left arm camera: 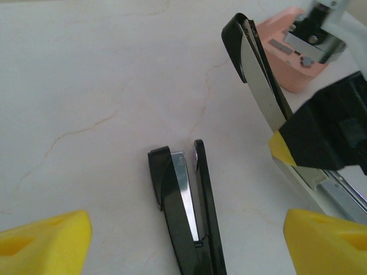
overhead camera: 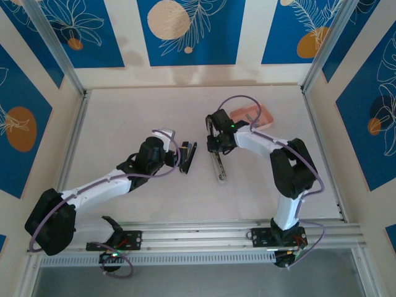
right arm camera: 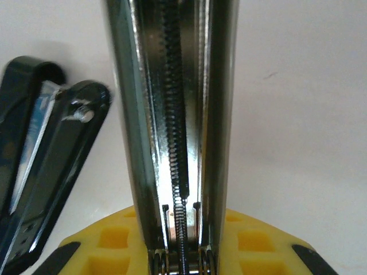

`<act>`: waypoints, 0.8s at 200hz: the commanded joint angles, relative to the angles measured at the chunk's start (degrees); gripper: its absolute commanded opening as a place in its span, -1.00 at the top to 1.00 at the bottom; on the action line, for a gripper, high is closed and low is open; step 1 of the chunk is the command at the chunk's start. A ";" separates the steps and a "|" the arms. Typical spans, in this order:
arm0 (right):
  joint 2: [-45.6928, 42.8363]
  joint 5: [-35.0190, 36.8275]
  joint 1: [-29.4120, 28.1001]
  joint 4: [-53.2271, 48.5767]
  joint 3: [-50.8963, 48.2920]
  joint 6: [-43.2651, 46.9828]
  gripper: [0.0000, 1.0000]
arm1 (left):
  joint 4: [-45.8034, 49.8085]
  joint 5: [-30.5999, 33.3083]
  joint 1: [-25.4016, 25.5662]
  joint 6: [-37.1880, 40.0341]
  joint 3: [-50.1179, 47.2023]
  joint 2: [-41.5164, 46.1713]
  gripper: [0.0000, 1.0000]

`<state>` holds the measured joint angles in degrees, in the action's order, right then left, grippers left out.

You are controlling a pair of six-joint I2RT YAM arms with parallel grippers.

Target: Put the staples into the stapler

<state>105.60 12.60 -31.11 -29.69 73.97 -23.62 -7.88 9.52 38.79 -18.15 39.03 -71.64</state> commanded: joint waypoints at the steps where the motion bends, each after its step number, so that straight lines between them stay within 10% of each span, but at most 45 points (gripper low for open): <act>1: 2.55 3.34 -0.13 -4.24 4.61 -2.42 1.00 | -0.47 0.25 -0.91 -2.27 -0.88 -0.59 -0.73; 48: 9.13 3.90 1.62 -7.77 9.54 -5.59 0.96 | -0.72 -0.15 -1.87 -3.26 -1.45 -1.01 -0.73; 160: 7.57 2.31 0.75 -9.24 14.25 -7.59 -0.06 | -0.21 -2.13 -5.83 -4.44 -3.31 0.87 -0.73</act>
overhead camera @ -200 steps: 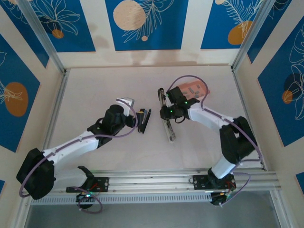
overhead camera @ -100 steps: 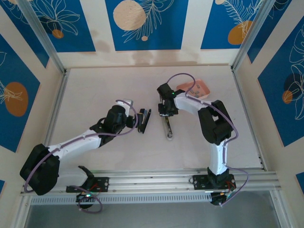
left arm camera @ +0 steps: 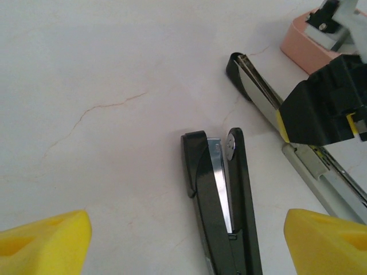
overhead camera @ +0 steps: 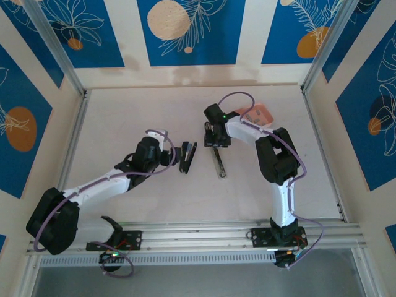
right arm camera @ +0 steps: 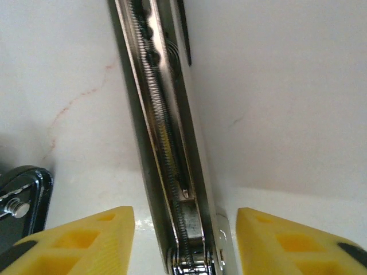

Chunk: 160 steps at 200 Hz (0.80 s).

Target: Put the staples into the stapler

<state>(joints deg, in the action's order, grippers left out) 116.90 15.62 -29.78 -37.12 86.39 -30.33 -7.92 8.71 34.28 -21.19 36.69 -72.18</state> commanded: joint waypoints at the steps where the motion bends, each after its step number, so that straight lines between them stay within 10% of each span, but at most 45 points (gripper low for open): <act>1: -3.89 -0.65 -0.61 -1.85 1.80 -0.88 -0.06 | -0.16 -1.32 -1.37 -1.45 -0.99 1.43 -0.74; 160: -13.35 -11.75 -10.53 6.86 -7.21 -8.95 -0.15 | -1.17 -5.43 -9.25 -8.70 -7.85 6.69 -0.74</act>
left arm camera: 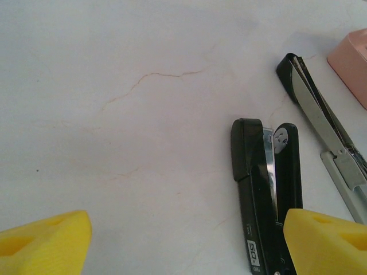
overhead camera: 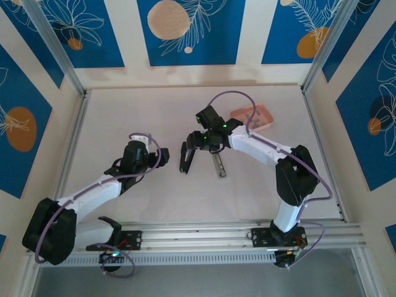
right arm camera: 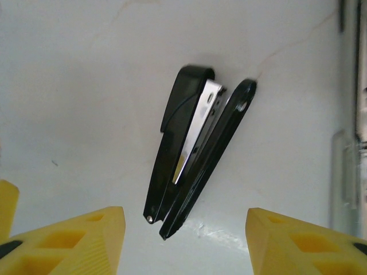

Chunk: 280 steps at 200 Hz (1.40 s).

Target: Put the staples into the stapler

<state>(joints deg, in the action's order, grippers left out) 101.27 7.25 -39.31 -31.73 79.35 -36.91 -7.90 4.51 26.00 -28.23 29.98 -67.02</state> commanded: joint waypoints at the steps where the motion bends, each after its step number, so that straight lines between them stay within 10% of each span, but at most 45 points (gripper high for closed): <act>1: 2.45 -3.38 -1.06 1.48 -0.13 -2.38 -0.15 | -1.21 -1.20 -1.00 -1.66 -1.15 1.54 -0.73; 280: 22.37 1.25 1.34 -1.38 9.96 -1.25 0.34 | 0.06 -2.05 -1.65 -0.20 -0.24 1.37 -0.71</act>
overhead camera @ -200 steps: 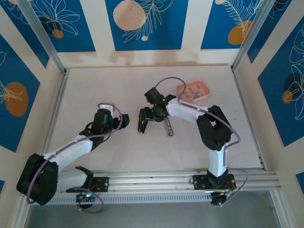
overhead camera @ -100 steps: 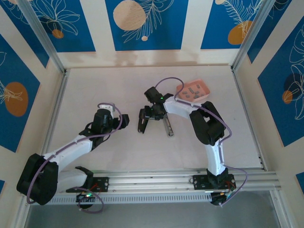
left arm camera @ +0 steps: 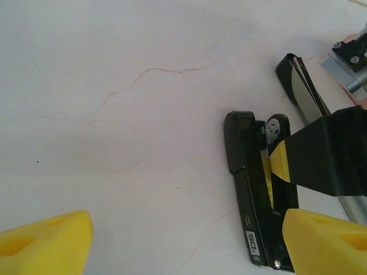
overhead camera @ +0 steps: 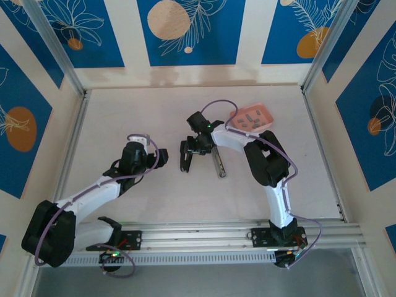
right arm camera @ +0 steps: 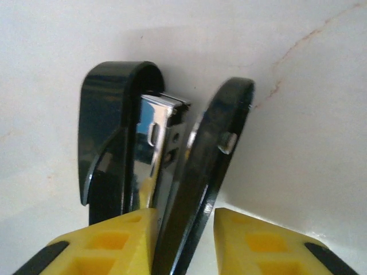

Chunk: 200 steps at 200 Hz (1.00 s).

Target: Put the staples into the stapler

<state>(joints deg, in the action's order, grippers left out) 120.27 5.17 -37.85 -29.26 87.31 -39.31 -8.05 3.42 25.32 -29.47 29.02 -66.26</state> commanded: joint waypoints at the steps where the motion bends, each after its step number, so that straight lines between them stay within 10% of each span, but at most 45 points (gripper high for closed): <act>1: 3.43 3.38 -0.12 -3.95 2.04 1.16 0.33 | 0.22 -0.91 -0.97 1.02 0.71 0.61 -0.71; 200: -11.39 -4.66 1.26 16.04 -14.30 0.13 0.82 | -0.93 -3.46 -1.35 0.92 -0.01 1.84 -0.70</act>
<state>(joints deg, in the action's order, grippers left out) 113.23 4.23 -37.21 -19.20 75.57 -38.52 -7.90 2.00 25.04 -29.47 29.02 -65.30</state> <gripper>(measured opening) 0.102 0.850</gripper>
